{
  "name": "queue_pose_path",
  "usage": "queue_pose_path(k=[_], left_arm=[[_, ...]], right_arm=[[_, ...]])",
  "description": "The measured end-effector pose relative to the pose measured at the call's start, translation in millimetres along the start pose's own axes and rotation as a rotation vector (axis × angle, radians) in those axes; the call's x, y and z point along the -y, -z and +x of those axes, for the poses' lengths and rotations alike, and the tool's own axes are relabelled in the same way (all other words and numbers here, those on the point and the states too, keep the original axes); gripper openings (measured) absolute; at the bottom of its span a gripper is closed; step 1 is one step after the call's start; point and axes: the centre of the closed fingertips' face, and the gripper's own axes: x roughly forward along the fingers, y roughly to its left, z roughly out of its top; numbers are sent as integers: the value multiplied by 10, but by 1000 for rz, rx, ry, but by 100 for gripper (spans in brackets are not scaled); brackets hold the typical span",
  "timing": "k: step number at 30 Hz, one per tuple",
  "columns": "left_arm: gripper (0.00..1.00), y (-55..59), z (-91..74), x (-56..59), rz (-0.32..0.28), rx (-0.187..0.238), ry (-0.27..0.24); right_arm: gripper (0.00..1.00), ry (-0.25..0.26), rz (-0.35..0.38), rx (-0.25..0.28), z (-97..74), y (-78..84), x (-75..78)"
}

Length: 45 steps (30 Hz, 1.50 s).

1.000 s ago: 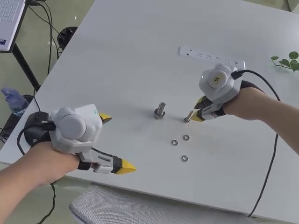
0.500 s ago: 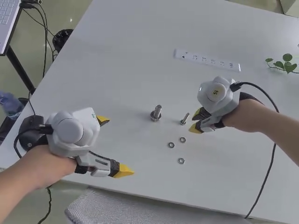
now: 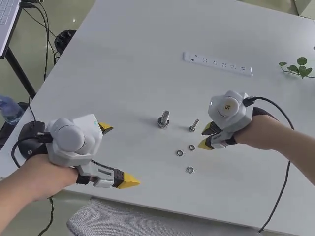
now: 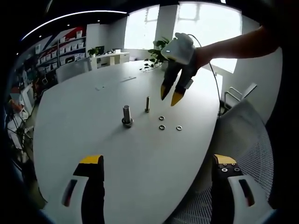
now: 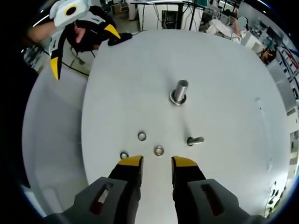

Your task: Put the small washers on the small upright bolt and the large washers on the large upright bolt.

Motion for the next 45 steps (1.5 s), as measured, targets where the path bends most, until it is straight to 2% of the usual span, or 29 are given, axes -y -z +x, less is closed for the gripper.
queue_pose_path(k=[9, 14, 28, 35, 45], left_arm=[[94, 26, -32, 21, -1, -9, 2], [93, 33, -27, 30, 2, -11, 11], [92, -35, -2, -10, -6, 10, 16], [91, 1, 14, -18, 9, -16, 20], [89, 35, 20, -36, 7, -22, 23]], right_arm=[[26, 2, 13, -2, 153, 55, -40], [25, 14, 20, -1, 276, 99, -4], [25, 24, 33, -6, 500, 145, 40], [24, 32, 33, -16, 527, 147, 26], [24, 32, 22, -29, 548, 132, 1]])
